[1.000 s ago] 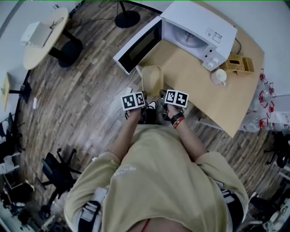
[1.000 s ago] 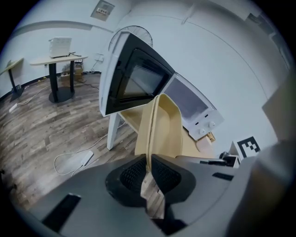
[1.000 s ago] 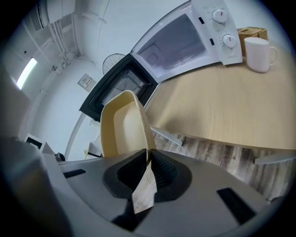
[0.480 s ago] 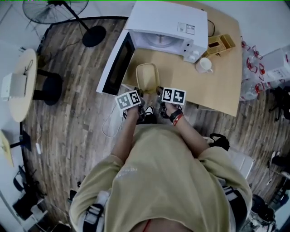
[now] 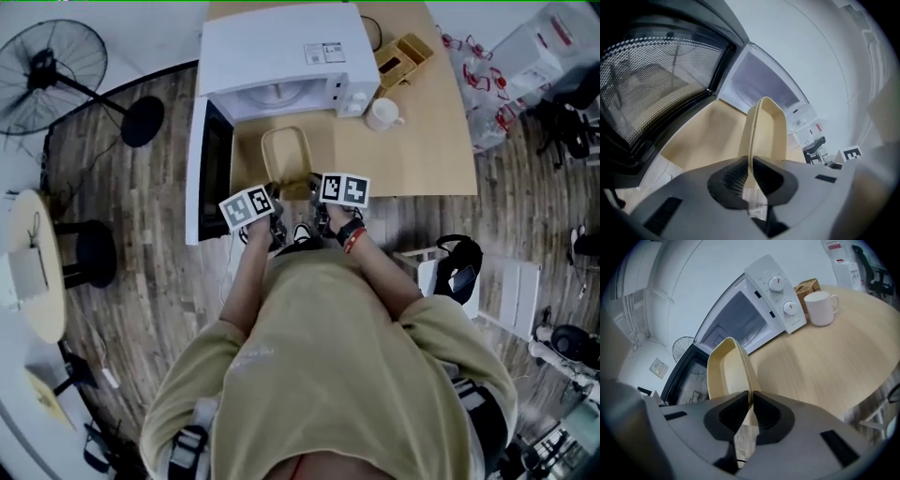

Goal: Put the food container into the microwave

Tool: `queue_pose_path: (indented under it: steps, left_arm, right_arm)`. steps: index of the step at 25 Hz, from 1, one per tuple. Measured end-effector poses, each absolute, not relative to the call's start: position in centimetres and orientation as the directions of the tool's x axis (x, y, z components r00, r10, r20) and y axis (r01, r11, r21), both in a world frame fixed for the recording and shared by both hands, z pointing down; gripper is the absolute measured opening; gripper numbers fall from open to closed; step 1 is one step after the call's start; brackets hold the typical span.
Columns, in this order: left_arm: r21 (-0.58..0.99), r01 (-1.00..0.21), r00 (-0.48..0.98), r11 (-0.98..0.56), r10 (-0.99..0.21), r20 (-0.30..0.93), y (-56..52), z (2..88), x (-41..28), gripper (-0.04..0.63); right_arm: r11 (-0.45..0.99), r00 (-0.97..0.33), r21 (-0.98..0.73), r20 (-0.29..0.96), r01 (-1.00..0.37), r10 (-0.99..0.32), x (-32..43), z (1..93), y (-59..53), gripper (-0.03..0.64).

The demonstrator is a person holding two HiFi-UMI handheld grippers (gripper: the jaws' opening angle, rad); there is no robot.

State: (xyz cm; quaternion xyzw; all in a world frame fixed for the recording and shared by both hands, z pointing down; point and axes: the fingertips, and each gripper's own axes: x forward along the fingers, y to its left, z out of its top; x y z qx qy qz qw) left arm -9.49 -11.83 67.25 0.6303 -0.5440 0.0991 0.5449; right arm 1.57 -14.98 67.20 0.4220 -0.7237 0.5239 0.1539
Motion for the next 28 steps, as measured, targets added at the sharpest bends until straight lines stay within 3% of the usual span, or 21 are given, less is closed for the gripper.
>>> queue_pose_path:
  steps: [15, 23, 28]
  left_arm:
    - [0.656, -0.741, 0.493, 0.142, -0.549, 0.675, -17.0, 66.8, -10.3, 0.051]
    - [0.630, -0.761, 0.454, 0.155, -0.567, 0.687, -20.7, 67.3, -10.5, 0.051]
    - [0.531, -0.836, 0.374, 0.134, -0.569, 0.732, -22.6, 67.0, -12.0, 0.051]
  right_arm:
    - [0.054, -0.486, -0.549, 0.685, -0.834, -0.542, 0.9, 65.3, -18.9, 0.050]
    - [0.065, -0.506, -0.557, 0.690, -0.828, -0.517, 0.6, 66.2, -22.7, 0.051]
    - [0.118, -0.560, -0.586, 0.667, -0.802, -0.492, -1.1, 65.5, -25.1, 0.049]
